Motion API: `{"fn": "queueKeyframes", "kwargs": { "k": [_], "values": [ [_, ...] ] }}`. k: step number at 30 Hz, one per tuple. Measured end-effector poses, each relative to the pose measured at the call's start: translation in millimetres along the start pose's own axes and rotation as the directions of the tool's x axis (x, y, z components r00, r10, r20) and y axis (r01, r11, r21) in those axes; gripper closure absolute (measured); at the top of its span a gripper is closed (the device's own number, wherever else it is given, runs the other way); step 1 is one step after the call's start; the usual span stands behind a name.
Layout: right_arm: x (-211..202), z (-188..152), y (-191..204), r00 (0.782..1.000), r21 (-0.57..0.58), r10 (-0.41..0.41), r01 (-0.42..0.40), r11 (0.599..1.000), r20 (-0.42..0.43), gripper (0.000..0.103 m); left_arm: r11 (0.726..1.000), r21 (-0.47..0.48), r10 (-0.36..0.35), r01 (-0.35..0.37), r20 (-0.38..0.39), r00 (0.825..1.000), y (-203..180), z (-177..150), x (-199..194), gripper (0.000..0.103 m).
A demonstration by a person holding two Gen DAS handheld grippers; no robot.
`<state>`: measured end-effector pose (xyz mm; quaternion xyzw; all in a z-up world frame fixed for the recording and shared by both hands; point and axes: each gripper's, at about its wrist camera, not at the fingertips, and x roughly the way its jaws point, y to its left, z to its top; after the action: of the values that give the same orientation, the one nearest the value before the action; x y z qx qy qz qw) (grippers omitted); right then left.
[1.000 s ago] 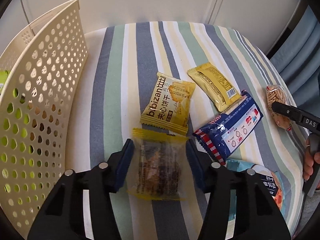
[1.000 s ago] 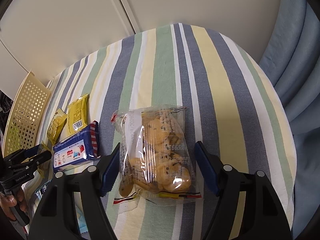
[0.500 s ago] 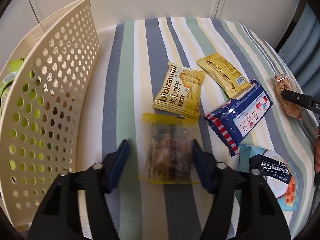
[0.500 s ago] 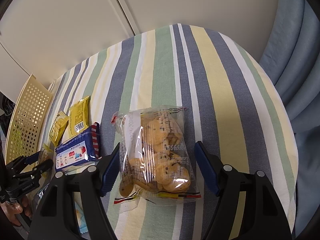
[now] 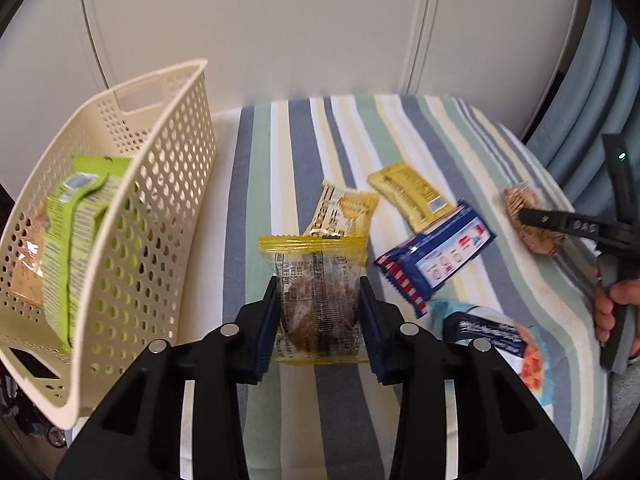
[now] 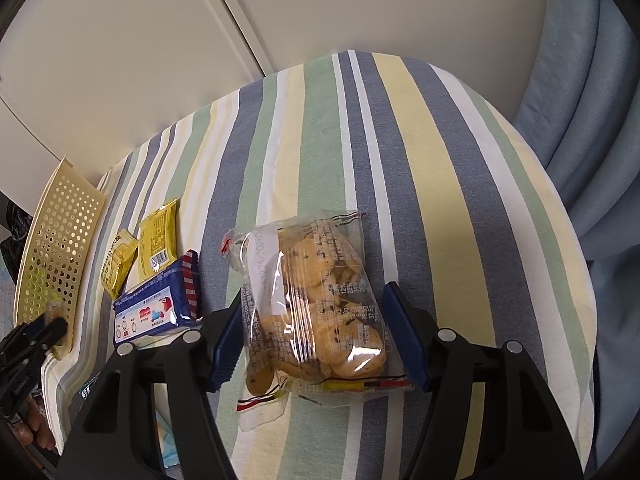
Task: Organize snacks
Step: 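Carry the cake pack into the basket with the left tool while the right tool grasps the clear cookie bag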
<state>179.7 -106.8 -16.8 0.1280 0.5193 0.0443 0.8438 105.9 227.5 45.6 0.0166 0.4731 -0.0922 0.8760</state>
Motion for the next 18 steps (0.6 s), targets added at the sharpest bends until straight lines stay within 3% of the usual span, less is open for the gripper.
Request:
{"fn": "queueKeyframes", "kwargs": {
  "k": [8, 12, 18],
  "values": [
    [-0.4, -0.3, -0.7, 1.0, 0.005, 0.0, 0.0, 1.0, 0.001, 0.038, 0.997, -0.072, 0.013, -0.005, 0.122, 0.992, 37.1, 6.7, -59.4, 0.065],
    [-0.4, -0.2, -0.7, 1.0, 0.005, 0.0, 0.0, 1.0, 0.001, 0.038, 0.988, -0.145, 0.073, -0.048, 0.174, 0.982, 62.6, 23.7, -74.8, 0.065],
    [-0.4, -0.5, -0.1, 1.0, 0.002, -0.007, 0.007, 1.0, 0.0, 0.038, 0.96, -0.256, 0.162, -0.11, 0.19, 0.968, 121.3, 20.5, -90.6, 0.065]
  ]
}}
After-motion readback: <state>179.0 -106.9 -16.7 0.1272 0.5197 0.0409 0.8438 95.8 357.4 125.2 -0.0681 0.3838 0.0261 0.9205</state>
